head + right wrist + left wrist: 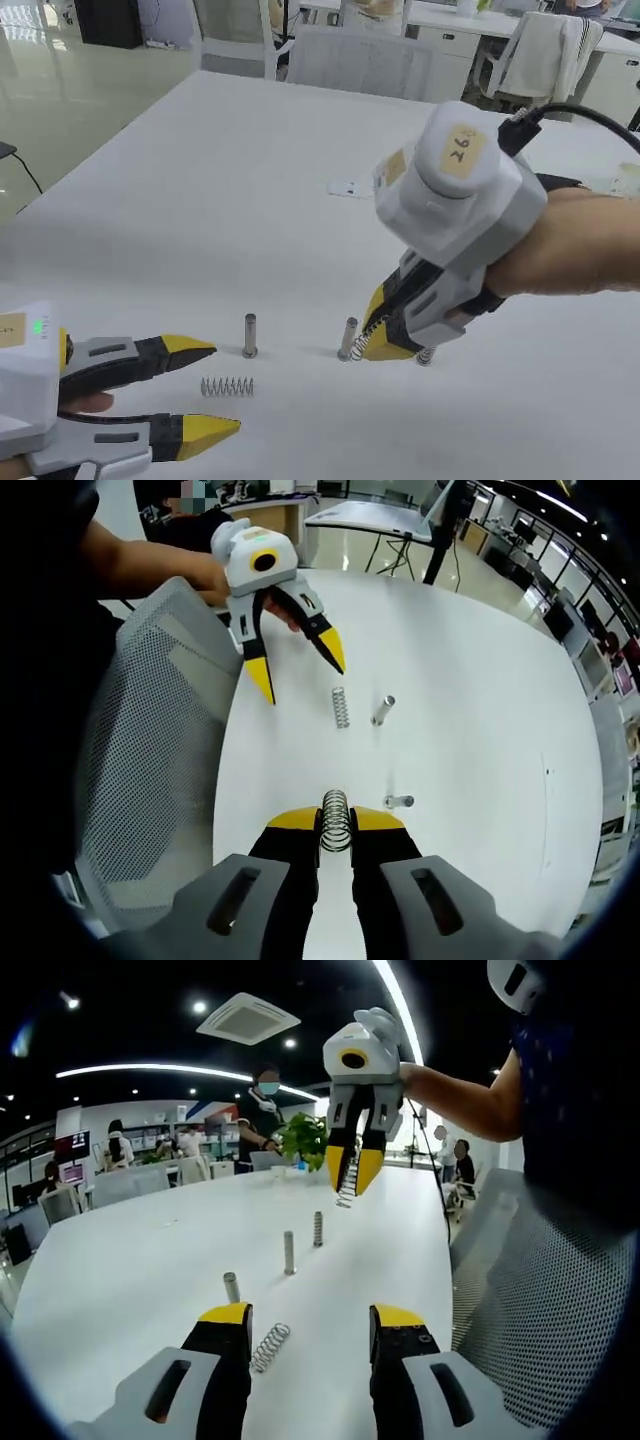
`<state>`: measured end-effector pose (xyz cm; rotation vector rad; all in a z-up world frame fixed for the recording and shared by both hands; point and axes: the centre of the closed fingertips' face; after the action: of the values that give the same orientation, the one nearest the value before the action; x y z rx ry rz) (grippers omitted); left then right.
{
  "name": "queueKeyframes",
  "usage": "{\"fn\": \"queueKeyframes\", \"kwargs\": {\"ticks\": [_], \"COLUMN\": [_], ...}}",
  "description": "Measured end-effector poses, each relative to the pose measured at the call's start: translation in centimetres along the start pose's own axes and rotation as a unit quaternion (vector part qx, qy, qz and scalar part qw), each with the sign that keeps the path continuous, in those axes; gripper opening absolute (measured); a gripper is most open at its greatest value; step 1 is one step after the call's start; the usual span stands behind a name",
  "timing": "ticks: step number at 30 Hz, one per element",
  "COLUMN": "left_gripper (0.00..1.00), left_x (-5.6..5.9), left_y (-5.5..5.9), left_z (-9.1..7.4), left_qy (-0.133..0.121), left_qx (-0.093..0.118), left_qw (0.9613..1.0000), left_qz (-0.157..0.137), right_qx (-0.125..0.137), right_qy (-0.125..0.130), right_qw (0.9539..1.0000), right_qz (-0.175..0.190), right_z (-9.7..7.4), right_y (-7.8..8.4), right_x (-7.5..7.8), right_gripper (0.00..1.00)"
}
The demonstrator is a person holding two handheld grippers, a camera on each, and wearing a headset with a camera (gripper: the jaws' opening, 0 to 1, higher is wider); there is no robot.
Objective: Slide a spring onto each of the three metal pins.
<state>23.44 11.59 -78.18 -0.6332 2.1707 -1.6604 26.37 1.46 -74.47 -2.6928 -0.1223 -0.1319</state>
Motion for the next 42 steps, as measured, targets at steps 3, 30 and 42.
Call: {"fn": "queueKeyframes", "kwargs": {"ticks": [3, 30, 42], "left_gripper": [0.45, 0.56, 0.56], "left_x": [-0.2, -0.3, -0.3], "left_y": [0.2, 1.1, 1.0], "left_z": [-0.2, -0.5, -0.6], "left_qy": [-0.006, -0.019, -0.019], "left_qx": [-0.002, -0.006, -0.005], "left_qw": [1.0000, 0.9997, 0.9998], "left_qz": [-0.001, -0.012, -0.011], "right_qx": [-0.007, -0.097, -0.124], "right_qy": [0.005, 0.009, -0.009], "right_qw": [1.0000, 0.9949, 0.9917], "right_qz": [0.001, -0.026, -0.032], "right_z": [-0.2, 1.8, 4.1], "right_y": [0.3, 1.1, 1.6], "right_x": [0.5, 5.5, 5.7], "right_gripper": [0.09, 0.09, 0.09]}}
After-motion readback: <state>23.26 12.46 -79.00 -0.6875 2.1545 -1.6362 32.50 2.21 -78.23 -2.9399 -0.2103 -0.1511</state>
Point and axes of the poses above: the centre of the closed fingertips' face, and the gripper's own axes: z roughly forward along the fingers, x roughly to its right, y roughly out of its underside, and after that the axes turned 3 degrees about y, right-handed
